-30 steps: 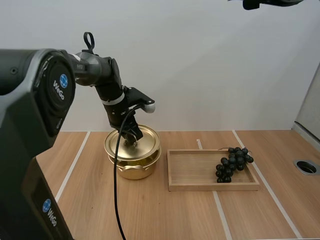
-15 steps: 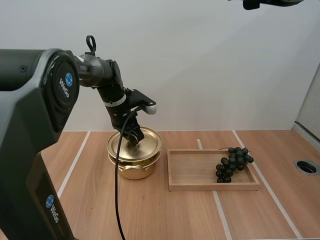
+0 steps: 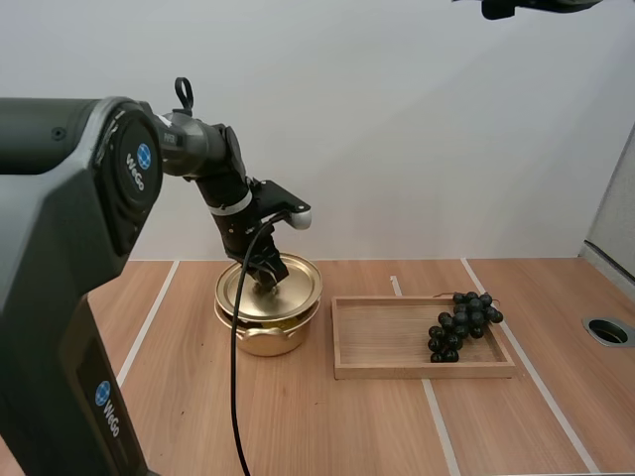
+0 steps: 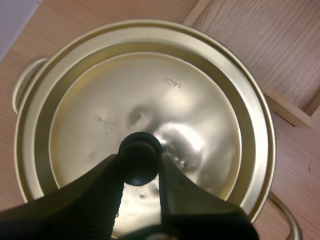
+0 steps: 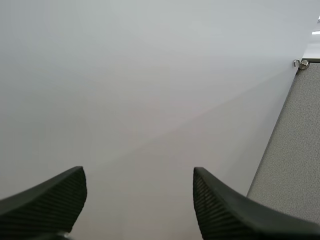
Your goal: Open the pot, put the pineapple inside, and close it
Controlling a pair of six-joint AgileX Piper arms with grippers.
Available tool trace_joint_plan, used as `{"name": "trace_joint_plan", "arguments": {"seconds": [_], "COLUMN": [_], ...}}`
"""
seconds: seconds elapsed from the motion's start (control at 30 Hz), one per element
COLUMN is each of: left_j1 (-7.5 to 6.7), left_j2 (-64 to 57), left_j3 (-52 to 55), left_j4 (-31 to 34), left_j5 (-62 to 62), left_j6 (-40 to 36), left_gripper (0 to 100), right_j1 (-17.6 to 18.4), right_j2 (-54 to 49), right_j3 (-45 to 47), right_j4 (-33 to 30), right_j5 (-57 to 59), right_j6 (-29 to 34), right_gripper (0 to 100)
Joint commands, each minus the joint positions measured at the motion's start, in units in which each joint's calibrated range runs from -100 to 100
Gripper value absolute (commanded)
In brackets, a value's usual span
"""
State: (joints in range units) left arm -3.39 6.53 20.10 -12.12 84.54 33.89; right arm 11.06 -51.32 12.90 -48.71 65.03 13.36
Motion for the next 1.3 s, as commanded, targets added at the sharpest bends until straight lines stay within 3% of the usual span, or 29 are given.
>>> {"name": "trace_joint_plan", "arguments": {"seconds": [0.0,0.77,1.17,1.27], "left_j1": [-0.14,-0.14,-0.14,-0.14], "left_j2": [0.67,2.34,2.34,2.34], "left_j3": [-0.46,-0.33,-0.33,-0.33], "left_j4": [-0.06,6.84,7.21,8.06], "left_j5": [-1.77,3.39,5.97,8.43], "left_j6": [0.15,-1.27,-3.4,-3.4], "left_gripper": [0,0,0,15], "right_j1": [-0.26,-0.26,-0.26,-0.26], "right_j2": [-0.79,-0.79,-0.79,-0.79], "right_j3": [-0.32,-0.32,-0.32,-0.32], "right_j4": [-0.27,-0.27,-0.27,-0.27], "right_j5": [0.36,0.36,0.36,0.36], "right_j6": [-0.31,-0.31,-0.31,-0.31], "right_gripper": [100,100,100,100]}}
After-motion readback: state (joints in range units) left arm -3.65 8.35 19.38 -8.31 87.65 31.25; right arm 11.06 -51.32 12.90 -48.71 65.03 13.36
